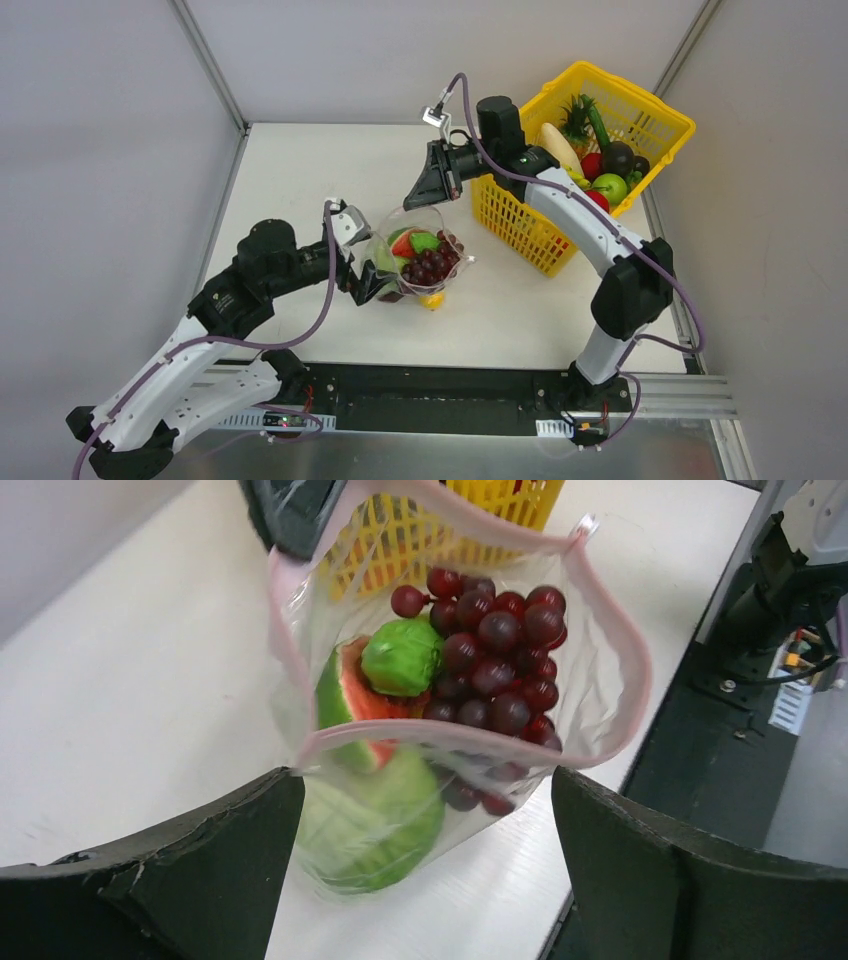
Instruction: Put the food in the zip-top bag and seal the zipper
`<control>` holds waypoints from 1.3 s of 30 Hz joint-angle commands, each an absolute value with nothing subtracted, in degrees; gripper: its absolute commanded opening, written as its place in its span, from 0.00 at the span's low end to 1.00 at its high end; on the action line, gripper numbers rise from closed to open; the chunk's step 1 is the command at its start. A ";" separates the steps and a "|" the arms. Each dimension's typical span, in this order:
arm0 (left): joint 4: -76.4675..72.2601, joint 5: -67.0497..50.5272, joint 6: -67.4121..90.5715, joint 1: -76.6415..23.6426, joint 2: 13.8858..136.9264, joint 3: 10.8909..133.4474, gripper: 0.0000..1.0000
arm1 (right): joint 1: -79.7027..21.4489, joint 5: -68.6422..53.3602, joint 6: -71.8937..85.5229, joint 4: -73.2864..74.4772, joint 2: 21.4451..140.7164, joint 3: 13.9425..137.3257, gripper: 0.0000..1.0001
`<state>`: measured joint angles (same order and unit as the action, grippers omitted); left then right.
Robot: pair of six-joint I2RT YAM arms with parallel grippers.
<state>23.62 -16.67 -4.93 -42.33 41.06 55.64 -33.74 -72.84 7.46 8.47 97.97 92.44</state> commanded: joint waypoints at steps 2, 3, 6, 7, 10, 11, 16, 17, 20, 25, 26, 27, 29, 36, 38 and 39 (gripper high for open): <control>16.19 -16.13 -13.59 -42.45 38.88 52.19 0.97 | -33.17 -73.04 5.40 10.19 101.30 99.58 0.00; 15.80 -15.27 -14.68 -42.45 38.85 51.52 0.97 | -33.08 -73.18 4.78 11.45 101.89 100.51 0.00; 15.22 -11.58 -17.30 -42.43 39.18 49.96 0.95 | -33.22 -73.60 3.91 12.46 102.33 101.33 0.00; 15.26 -10.48 -18.05 -42.45 39.22 49.70 0.95 | -33.13 -73.53 3.74 12.52 102.23 101.30 0.00; 13.17 -6.98 -20.44 -42.45 38.96 47.98 0.95 | -33.13 -73.56 3.08 13.26 102.17 101.35 0.00; 12.28 -5.76 -21.41 -42.45 38.79 47.45 0.95 | -33.17 -73.71 3.02 13.50 102.21 101.40 0.00; 12.28 -3.44 -25.99 -42.17 38.84 47.56 0.95 | -33.37 -74.40 3.12 13.94 102.23 101.18 0.00; 12.15 -3.65 -26.42 -41.87 38.91 47.82 0.96 | -33.32 -74.45 2.96 13.93 102.08 101.02 0.00; 11.36 -6.44 -27.21 -40.77 39.25 48.36 0.99 | -33.63 -74.64 2.30 14.06 101.49 100.42 0.00; 13.22 -15.73 -28.31 -37.53 41.40 51.21 0.99 | -34.05 -74.04 0.58 15.63 101.06 100.31 0.00; 12.91 -16.44 -27.96 -36.86 41.67 51.57 0.99 | -34.10 -73.82 0.46 16.27 101.12 100.42 0.00; 12.55 -17.52 -27.70 -36.17 41.89 51.93 0.99 | -34.07 -73.63 -0.31 17.07 101.16 100.69 0.00; 11.48 -22.70 -27.04 -34.44 42.39 52.47 0.99 | -34.16 -73.35 -1.84 18.42 101.29 101.09 0.00; 12.32 -33.07 -25.93 -30.85 45.78 55.09 0.74 | -34.58 -71.96 -3.98 20.99 101.34 102.20 0.00; 10.75 -33.75 -25.06 -30.53 45.65 54.46 0.62 | -34.59 -70.86 -4.18 21.39 101.38 102.47 0.00; 10.20 -33.81 -24.82 -30.50 45.52 54.03 0.55 | -34.55 -70.58 -4.40 21.94 101.49 102.67 0.00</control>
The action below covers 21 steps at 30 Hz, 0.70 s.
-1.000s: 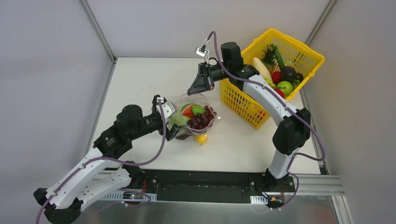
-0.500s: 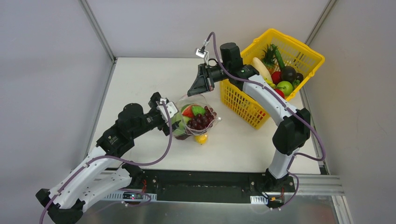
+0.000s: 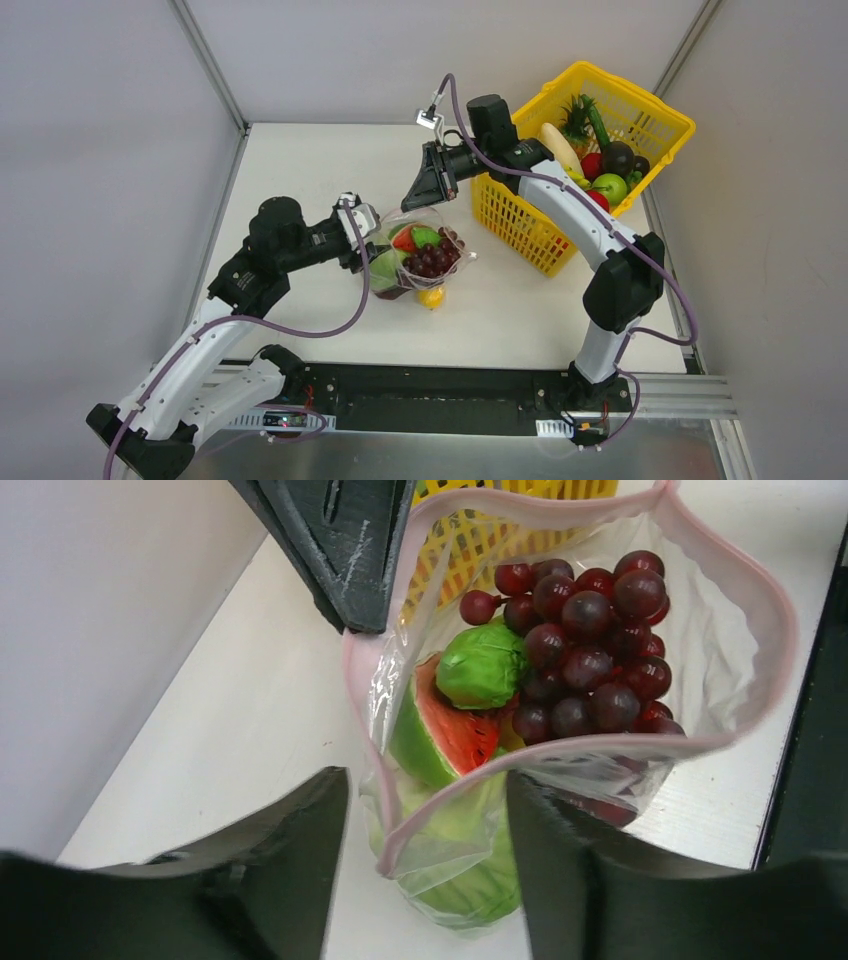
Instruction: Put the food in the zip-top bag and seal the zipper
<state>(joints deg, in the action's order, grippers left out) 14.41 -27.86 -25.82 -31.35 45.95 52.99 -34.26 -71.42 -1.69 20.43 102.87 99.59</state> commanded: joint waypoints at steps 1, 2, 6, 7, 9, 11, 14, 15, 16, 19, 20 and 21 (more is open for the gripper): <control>10.27 -33.43 -24.85 -30.43 45.46 53.80 0.51 | -34.56 -70.36 -4.60 22.46 101.53 102.95 0.00; 10.69 -32.90 -24.97 -30.43 45.51 53.75 0.46 | -34.54 -70.32 -4.78 22.77 101.52 103.06 0.00; 10.29 -30.26 -24.13 -30.41 45.15 53.18 0.33 | -34.59 -69.97 -5.25 23.45 101.19 102.97 0.00; 9.90 -30.14 -24.08 -30.41 45.10 52.95 0.27 | -34.60 -69.82 -5.20 23.45 101.12 102.96 0.00; 9.26 -29.58 -23.52 -30.41 45.04 52.86 0.14 | -34.55 -68.75 -4.97 23.46 100.81 103.01 0.00; 8.98 -28.49 -23.10 -30.41 45.09 52.78 0.05 | -34.58 -66.70 -4.84 23.47 100.12 102.80 0.05; 8.19 -27.37 -22.65 -30.41 45.18 52.13 0.00 | -34.56 -63.15 -4.48 23.47 98.75 102.12 0.23; 7.79 -27.46 -22.34 -30.41 45.18 51.79 0.00 | -34.43 -61.92 -4.23 23.44 98.10 101.99 0.33; 7.58 -27.61 -22.19 -30.41 45.13 51.42 0.00 | -34.30 -59.80 -3.88 23.34 97.37 101.65 0.43; 6.90 -27.64 -21.62 -30.41 44.61 50.67 0.00 | -32.98 -55.73 -2.51 19.32 92.66 97.72 0.65; 6.64 -27.54 -21.54 -30.41 44.31 50.38 0.00 | -32.24 -54.46 -1.31 17.60 90.39 95.46 0.70; 6.60 -27.52 -21.56 -30.41 44.01 50.24 0.00 | -31.24 -53.40 -0.27 13.48 87.28 92.68 0.74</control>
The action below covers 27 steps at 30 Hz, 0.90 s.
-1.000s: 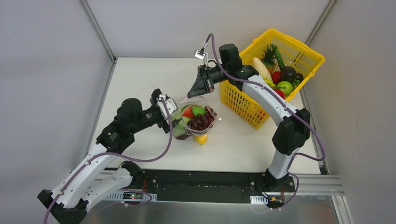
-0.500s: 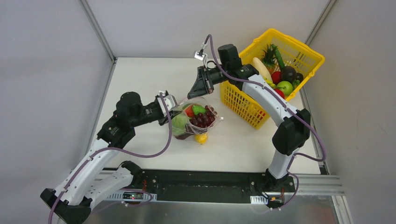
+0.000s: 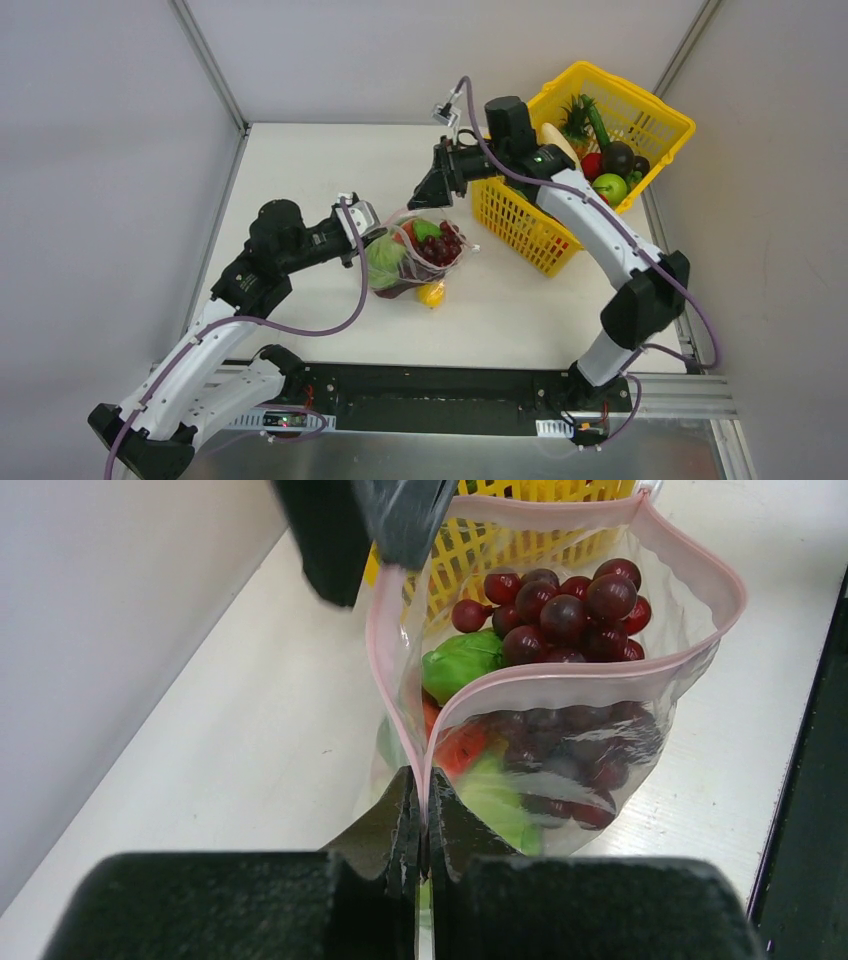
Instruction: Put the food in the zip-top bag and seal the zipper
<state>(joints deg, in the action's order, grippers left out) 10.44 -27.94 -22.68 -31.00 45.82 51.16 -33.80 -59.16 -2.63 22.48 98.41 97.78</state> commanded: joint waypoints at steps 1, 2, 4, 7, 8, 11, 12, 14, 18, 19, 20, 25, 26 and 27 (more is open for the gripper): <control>6.53 -27.50 -21.44 -30.41 43.67 50.13 0.00 | -30.29 -52.30 1.70 10.38 84.86 89.83 0.76; 6.50 -27.39 -21.30 -30.41 43.46 50.10 0.00 | -29.34 -51.18 2.75 8.24 82.47 87.22 0.77; 6.49 -27.33 -20.99 -30.41 43.07 50.07 0.00 | -27.60 -50.28 3.93 4.18 77.66 80.35 0.78; 7.08 -28.00 -20.71 -30.42 42.43 50.50 0.00 | -26.50 -50.71 1.58 0.35 70.73 71.54 0.79; 7.01 -28.13 -20.61 -30.41 42.01 50.47 0.00 | -26.39 -51.01 0.58 -1.07 68.42 68.28 0.79; 6.89 -27.93 -20.22 -30.41 41.34 50.53 0.00 | -26.48 -51.89 -1.34 -8.21 61.28 57.76 0.79; 7.38 -27.92 -20.26 -30.41 41.20 50.77 0.00 | -26.45 -51.96 -1.76 -10.66 57.58 54.38 0.80; 8.23 -27.91 -20.14 -30.41 40.86 51.21 0.00 | -26.50 -52.01 -2.47 -17.64 52.07 46.92 0.80; 8.38 -27.99 -20.16 -30.42 40.86 51.15 0.00 | -26.51 -51.42 -4.25 -23.98 45.40 38.57 0.80; 8.53 -28.10 -20.13 -30.41 40.86 51.27 0.00 | -26.52 -51.25 -5.18 -23.80 44.86 37.77 0.80; 8.56 -28.49 -20.15 -30.41 40.75 51.32 0.00 | -26.52 -50.51 -6.47 -23.13 44.61 37.32 0.80; 8.73 -28.86 -20.04 -30.45 39.93 51.32 0.00 | -26.50 -46.92 -8.85 -23.23 47.56 35.45 0.79; 8.86 -28.87 -20.01 -30.42 39.79 51.33 0.00 | -26.47 -46.81 -8.65 -23.63 48.43 35.30 0.79; 8.87 -29.02 -19.93 -30.41 39.67 51.35 0.00 | -26.51 -46.65 -8.67 -24.02 49.10 35.25 0.78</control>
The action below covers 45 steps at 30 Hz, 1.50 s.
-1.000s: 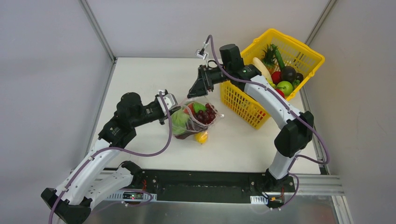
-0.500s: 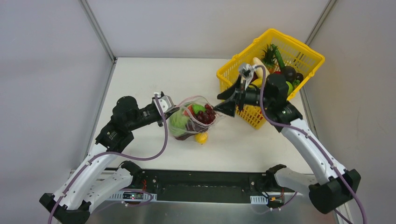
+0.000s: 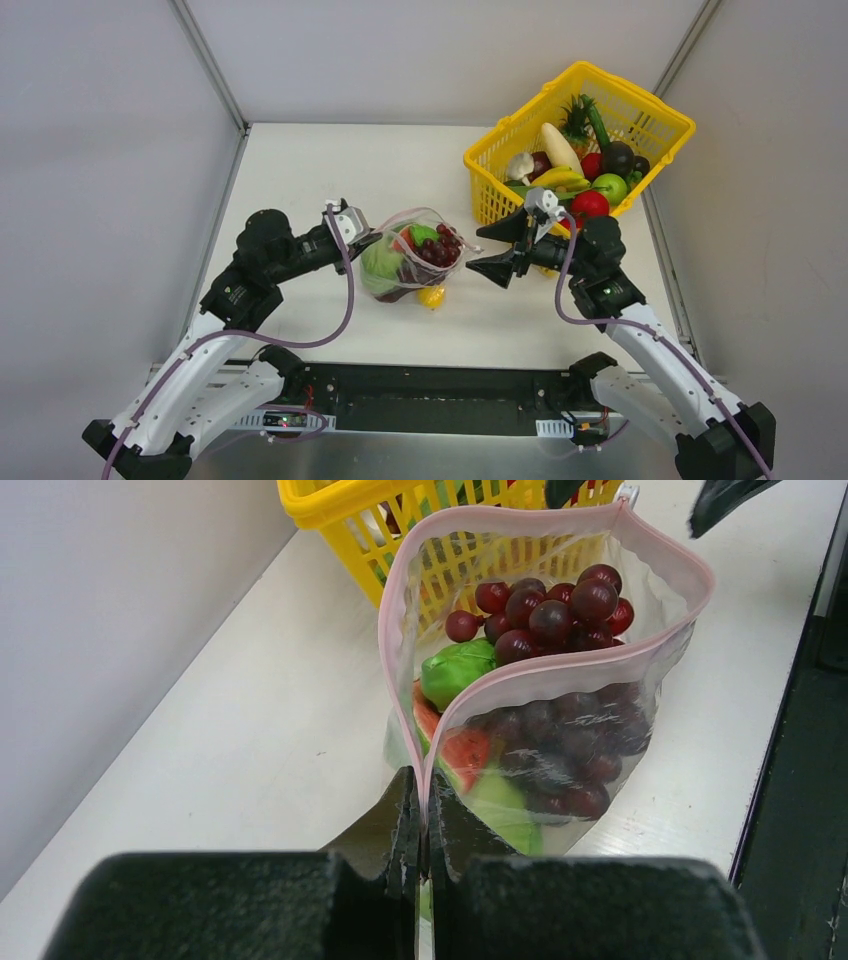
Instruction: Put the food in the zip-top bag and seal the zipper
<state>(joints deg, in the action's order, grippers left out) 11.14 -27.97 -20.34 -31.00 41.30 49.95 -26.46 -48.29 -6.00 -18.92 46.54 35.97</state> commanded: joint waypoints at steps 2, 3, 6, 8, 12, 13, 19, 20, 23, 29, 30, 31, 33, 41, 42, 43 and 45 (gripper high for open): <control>8.93 -29.29 -19.81 -30.42 39.35 51.49 0.00 | -26.51 -45.33 -8.71 -26.04 49.99 34.63 0.75; 9.03 -29.28 -19.71 -30.43 39.23 51.58 0.00 | -26.54 -45.41 -8.65 -27.22 49.95 34.06 0.75; 9.03 -29.11 -19.82 -30.41 39.09 51.50 0.00 | -26.49 -48.84 -8.27 -32.95 49.05 30.69 0.75; 9.31 -29.04 -19.93 -30.41 39.22 51.50 0.00 | -26.49 -50.54 -7.64 -36.43 48.88 28.82 0.75; 8.40 -29.77 -19.41 -30.41 39.45 51.43 0.00 | -26.53 -50.91 -6.11 -41.49 49.94 26.77 0.72; 8.10 -29.79 -19.29 -30.43 39.63 51.34 0.00 | -26.50 -50.45 -5.10 -43.62 50.52 26.35 0.70; 8.24 -29.99 -19.05 -30.43 39.50 51.46 0.00 | -26.50 -50.49 -1.66 -51.85 54.47 26.12 0.53; 8.28 -29.88 -19.05 -30.41 39.39 51.50 0.00 | -26.54 -50.72 -1.73 -52.00 54.90 26.18 0.48; 8.58 -29.50 -19.24 -30.41 39.10 51.50 0.00 | -26.49 -51.19 -2.28 -52.45 55.20 25.98 0.42; 8.64 -29.41 -19.16 -30.41 39.05 51.63 0.00 | -26.49 -51.45 -2.81 -53.08 54.26 24.71 0.43; 8.61 -29.41 -19.14 -30.41 39.12 51.72 0.00 | -26.51 -51.76 -2.84 -53.04 54.29 24.63 0.45; 8.49 -29.48 -19.09 -30.41 39.19 51.81 0.00 | -26.53 -51.92 -2.89 -53.05 54.38 24.61 0.47; 8.49 -29.53 -19.08 -30.43 39.20 51.92 0.00 | -26.48 -51.86 -3.03 -53.06 54.55 24.40 0.48; 9.20 -29.13 -19.22 -30.41 39.28 51.86 0.00 | -26.54 -52.14 -3.44 -53.02 55.94 24.57 0.37; 9.22 -29.10 -19.24 -30.41 39.33 51.86 0.00 | -26.47 -52.65 -3.35 -52.99 56.24 24.85 0.36; 9.23 -29.02 -19.32 -30.41 39.34 51.93 0.00 | -26.50 -52.80 -3.25 -52.92 56.33 24.95 0.37; 9.30 -29.03 -19.35 -30.41 39.31 52.23 0.00 | -26.51 -52.46 -3.52 -53.00 56.30 24.65 0.38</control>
